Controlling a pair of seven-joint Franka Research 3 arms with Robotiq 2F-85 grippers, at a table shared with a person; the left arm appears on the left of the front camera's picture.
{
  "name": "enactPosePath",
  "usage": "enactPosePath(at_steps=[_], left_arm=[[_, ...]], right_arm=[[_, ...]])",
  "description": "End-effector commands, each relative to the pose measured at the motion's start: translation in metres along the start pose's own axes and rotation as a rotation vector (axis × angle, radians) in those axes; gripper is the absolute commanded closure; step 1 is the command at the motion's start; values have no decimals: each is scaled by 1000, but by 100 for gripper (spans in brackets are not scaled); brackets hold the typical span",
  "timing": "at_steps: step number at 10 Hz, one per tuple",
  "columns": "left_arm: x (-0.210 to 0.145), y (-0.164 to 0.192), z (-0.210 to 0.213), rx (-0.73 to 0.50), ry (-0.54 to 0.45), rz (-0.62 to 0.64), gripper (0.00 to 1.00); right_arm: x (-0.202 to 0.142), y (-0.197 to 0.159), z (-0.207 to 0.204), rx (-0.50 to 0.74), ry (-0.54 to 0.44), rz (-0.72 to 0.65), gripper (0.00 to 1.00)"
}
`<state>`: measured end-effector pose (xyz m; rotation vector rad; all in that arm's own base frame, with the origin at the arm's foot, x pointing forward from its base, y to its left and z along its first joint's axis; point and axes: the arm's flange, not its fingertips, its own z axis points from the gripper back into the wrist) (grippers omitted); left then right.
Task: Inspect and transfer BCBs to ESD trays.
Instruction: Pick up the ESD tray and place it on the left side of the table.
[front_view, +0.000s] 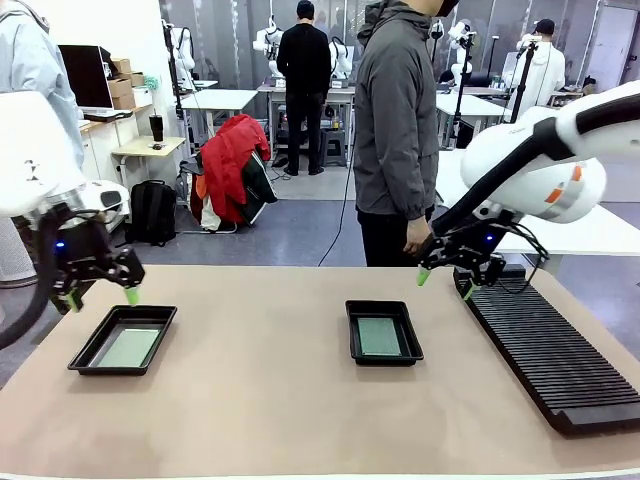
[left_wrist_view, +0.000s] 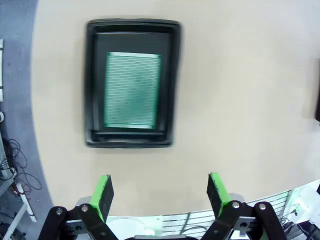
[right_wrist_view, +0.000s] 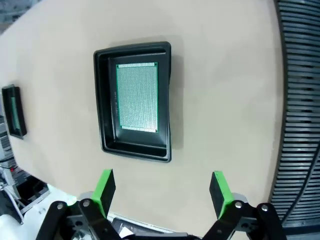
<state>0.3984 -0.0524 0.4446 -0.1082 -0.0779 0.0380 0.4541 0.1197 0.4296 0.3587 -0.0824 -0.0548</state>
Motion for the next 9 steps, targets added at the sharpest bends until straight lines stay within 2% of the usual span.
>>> enactPosePath(at_steps=[1, 5, 9], left_arm=[[3, -41, 5, -15, 7, 14, 0], [20, -142, 22, -9, -36, -23, 0], [30, -229, 5, 10, -36, -47, 0]], right_arm=[[-14, -25, 4, 79, 9, -9, 0], [-19, -78, 8, 215, 7, -13, 0], [-25, -121, 18, 317, -20, 18, 0]])
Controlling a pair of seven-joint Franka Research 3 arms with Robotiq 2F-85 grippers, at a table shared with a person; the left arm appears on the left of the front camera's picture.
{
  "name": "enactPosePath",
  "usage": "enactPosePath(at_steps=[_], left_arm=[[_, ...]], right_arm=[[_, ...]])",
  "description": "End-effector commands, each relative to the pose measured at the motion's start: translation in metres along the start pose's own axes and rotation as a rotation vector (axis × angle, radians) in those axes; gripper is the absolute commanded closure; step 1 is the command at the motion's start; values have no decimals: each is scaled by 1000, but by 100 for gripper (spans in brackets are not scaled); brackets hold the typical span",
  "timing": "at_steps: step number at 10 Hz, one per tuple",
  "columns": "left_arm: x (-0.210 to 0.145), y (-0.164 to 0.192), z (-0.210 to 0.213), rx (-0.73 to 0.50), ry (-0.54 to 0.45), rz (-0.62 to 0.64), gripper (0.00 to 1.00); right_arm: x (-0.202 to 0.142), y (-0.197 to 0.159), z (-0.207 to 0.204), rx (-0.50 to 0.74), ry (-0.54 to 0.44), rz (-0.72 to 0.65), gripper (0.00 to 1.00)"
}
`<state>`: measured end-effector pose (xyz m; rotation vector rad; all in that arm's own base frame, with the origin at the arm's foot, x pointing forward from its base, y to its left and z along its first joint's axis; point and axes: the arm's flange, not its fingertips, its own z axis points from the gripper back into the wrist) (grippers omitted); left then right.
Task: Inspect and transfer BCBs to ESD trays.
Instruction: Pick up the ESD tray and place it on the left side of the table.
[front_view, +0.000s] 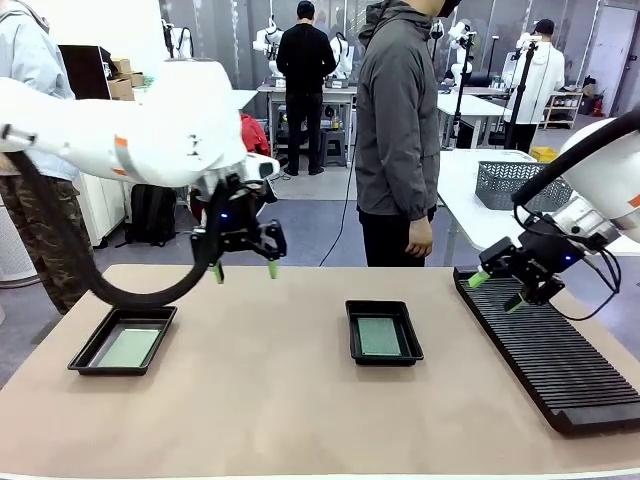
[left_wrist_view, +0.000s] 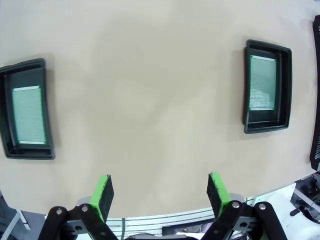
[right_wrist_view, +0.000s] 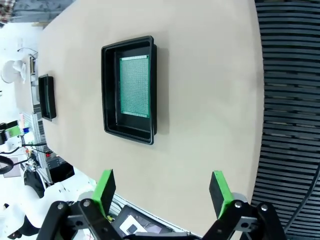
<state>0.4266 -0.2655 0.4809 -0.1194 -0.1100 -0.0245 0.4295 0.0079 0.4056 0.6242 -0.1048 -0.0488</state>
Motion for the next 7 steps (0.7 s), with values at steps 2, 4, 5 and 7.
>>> enactPosePath(at_steps=[2, 4, 5, 7], left_arm=[[13, -45, -27, 29, -14, 8, 0], [19, -71, -48, 30, -9, 2, 0], [22, -82, -57, 31, -10, 3, 0], [26, -102, -73, 27, -27, 2, 0]], right_arm=[[-8, -21, 7, 91, -11, 46, 0], [-7, -34, 12, 138, -1, 81, 0], [-6, -39, 14, 159, 8, 98, 0], [-7, -30, 15, 102, 0, 71, 0]])
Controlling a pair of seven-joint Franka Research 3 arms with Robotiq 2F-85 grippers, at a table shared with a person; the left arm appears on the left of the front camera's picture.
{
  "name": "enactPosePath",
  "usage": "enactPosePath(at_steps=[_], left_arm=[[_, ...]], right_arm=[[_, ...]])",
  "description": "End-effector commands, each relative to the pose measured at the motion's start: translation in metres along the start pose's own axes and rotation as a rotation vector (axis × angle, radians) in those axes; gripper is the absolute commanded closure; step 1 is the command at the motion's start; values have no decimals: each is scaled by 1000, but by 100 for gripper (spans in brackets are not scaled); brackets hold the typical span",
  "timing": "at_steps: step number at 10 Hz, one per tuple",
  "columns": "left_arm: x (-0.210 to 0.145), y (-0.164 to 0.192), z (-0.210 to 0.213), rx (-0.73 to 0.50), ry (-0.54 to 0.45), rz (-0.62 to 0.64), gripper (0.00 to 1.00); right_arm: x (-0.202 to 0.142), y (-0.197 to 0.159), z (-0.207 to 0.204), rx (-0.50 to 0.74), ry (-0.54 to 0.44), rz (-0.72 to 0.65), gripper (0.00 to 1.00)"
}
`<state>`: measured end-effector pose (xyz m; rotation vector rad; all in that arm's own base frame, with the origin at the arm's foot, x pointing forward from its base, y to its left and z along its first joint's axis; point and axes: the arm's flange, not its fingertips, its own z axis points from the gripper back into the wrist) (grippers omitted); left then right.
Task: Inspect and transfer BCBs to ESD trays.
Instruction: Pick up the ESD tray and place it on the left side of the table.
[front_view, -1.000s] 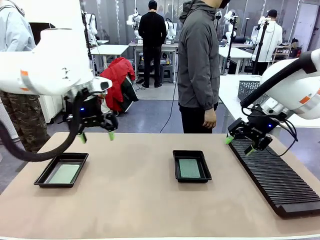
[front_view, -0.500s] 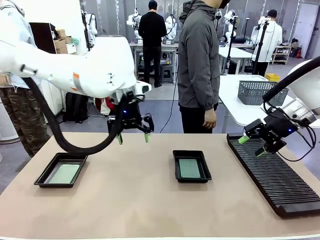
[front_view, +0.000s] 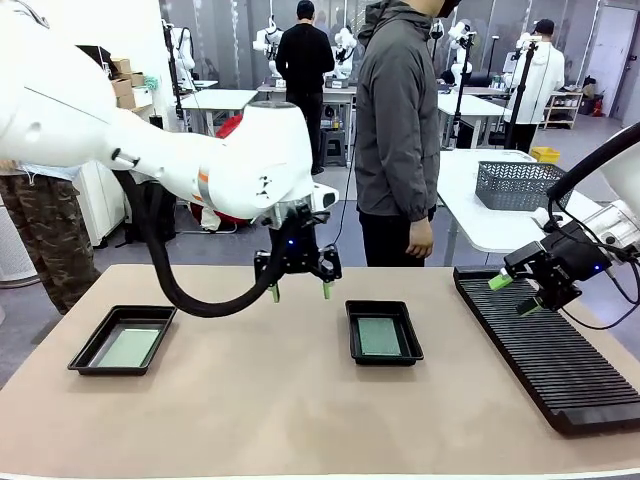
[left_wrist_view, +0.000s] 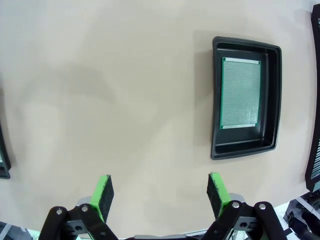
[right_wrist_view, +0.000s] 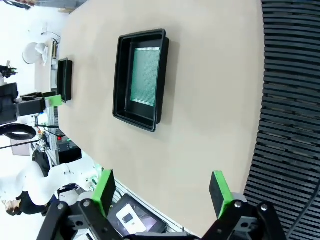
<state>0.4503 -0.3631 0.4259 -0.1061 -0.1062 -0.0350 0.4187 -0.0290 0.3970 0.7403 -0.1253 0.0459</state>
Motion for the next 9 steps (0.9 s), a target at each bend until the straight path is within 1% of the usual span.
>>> enactPosePath(at_steps=[1, 3, 6, 9], left_arm=[[11, -25, -13, 17, -31, 12, 0], [21, -49, -31, 25, -43, -4, 0], [37, -76, -60, 51, -34, -14, 0], [46, -91, -89, 95, -46, -3, 0]], right_arm=[[2, 5, -2, -19, -10, -16, 0], [2, 5, -2, -19, -10, -16, 0], [2, 5, -2, -19, -10, -16, 0], [2, 5, -2, -19, -10, -16, 0]])
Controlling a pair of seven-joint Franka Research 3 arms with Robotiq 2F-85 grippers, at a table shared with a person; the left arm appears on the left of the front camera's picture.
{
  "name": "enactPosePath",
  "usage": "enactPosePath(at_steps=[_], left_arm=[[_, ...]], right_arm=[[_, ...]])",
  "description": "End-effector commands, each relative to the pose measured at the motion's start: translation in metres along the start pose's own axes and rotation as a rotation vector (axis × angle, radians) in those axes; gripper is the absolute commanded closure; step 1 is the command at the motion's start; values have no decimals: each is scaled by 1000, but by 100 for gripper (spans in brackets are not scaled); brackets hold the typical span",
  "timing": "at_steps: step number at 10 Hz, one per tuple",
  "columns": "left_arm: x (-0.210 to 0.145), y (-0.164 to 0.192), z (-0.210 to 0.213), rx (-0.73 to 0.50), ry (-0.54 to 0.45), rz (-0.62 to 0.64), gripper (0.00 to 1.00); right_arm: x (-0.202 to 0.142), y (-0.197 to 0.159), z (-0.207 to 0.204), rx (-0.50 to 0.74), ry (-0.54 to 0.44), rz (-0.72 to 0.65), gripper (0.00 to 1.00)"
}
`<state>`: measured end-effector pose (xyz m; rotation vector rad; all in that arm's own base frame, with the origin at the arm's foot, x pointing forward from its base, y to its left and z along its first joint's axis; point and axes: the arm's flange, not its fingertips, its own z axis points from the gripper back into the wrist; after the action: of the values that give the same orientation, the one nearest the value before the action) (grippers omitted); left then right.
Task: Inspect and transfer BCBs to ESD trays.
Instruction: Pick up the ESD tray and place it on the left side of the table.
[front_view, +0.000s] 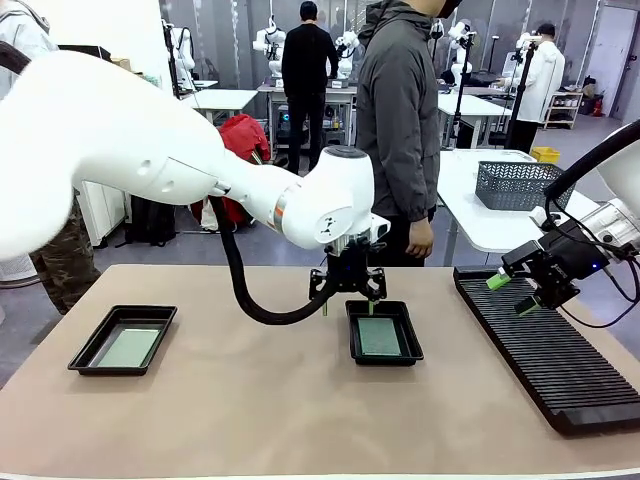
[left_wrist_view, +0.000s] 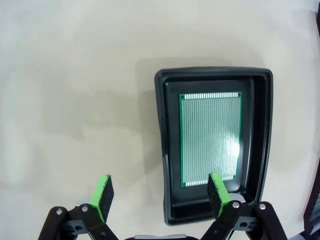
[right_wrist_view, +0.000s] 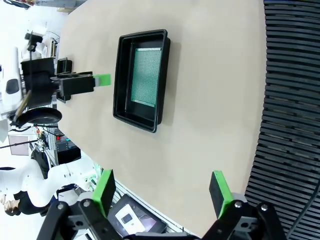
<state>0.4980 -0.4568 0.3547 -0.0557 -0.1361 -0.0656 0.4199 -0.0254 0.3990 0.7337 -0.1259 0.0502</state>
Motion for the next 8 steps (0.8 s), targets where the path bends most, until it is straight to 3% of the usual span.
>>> enactPosePath(at_steps=[1, 8], left_arm=[[4, -8, -14, 51, -20, 30, 0], [11, -10, -44, 40, -26, 21, 0]], right_arm=[[1, 1, -1, -13, -12, -20, 0], [1, 1, -1, -13, -12, -20, 0]])
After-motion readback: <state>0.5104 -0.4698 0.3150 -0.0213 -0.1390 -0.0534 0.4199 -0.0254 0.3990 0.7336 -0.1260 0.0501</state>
